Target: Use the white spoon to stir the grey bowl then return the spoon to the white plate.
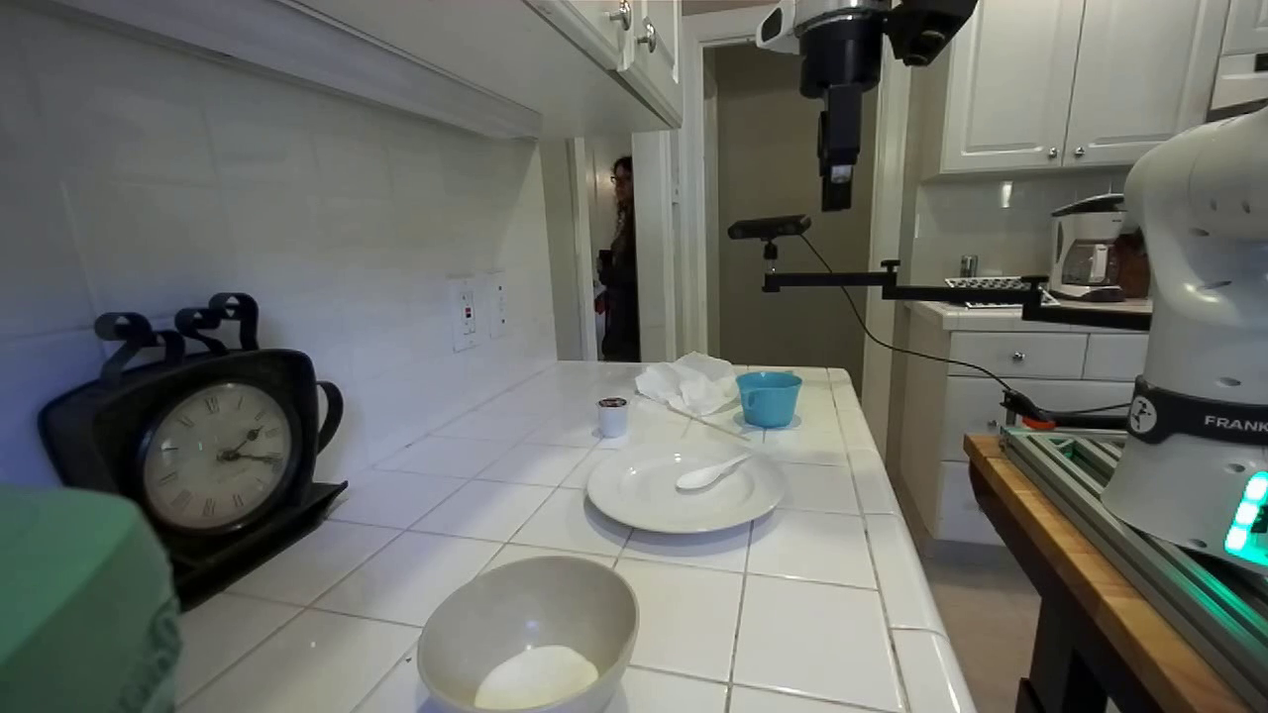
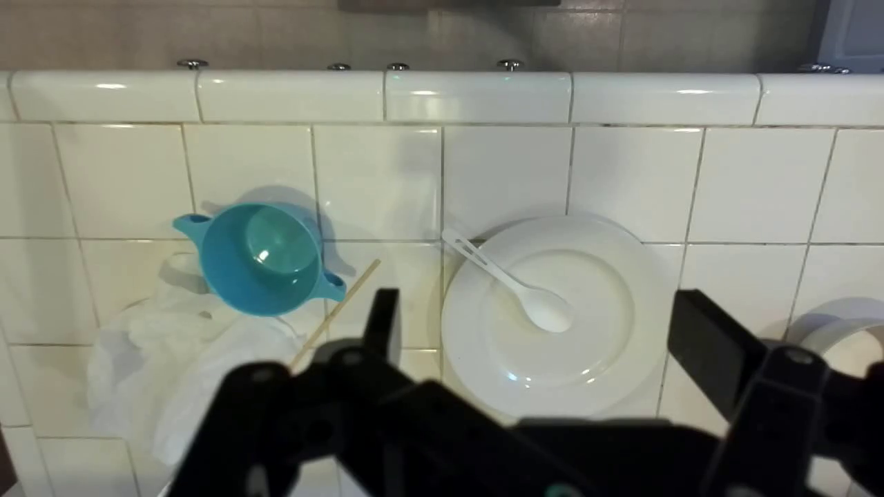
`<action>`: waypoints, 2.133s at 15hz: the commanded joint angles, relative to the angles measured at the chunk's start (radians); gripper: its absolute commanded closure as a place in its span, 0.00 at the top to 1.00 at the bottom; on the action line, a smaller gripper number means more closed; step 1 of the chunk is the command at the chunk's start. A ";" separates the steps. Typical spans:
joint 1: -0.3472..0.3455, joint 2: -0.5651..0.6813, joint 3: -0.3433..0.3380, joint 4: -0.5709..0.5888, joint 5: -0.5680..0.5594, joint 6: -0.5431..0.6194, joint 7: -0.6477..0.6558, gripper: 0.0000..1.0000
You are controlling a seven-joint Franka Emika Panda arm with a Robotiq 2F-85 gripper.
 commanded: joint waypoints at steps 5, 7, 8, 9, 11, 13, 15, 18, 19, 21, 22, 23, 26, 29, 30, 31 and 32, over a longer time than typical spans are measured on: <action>-0.003 0.000 0.002 0.002 0.001 -0.002 -0.002 1.00; -0.003 0.000 0.002 0.002 0.001 -0.002 -0.002 1.00; -0.003 0.000 0.002 0.002 0.001 -0.002 -0.002 1.00; -0.003 0.000 0.002 0.002 0.001 -0.002 -0.002 1.00; 0.005 0.020 -0.013 -0.002 0.014 0.029 -0.030 1.00; 0.007 0.062 -0.029 -0.015 0.019 0.116 -0.054 1.00; 0.013 0.108 -0.044 -0.043 0.015 0.227 -0.102 1.00; 0.039 0.179 -0.076 -0.081 0.040 0.320 -0.233 1.00; 0.047 0.199 -0.081 -0.093 0.043 0.341 -0.276 1.00; 0.060 0.230 -0.087 -0.119 0.035 0.396 -0.354 1.00; 0.067 0.243 -0.089 -0.129 0.033 0.415 -0.387 1.00; 0.073 0.257 -0.091 -0.140 0.032 0.443 -0.420 1.00; 0.085 0.301 -0.088 -0.172 0.025 0.534 -0.491 1.00; 0.075 0.320 -0.069 -0.173 0.014 0.538 -0.445 1.00; 0.078 0.337 -0.068 -0.176 0.014 0.559 -0.450 1.00; 0.078 0.350 -0.067 -0.176 0.014 0.571 -0.454 1.00; 0.078 0.354 -0.067 -0.176 0.014 0.574 -0.456 1.00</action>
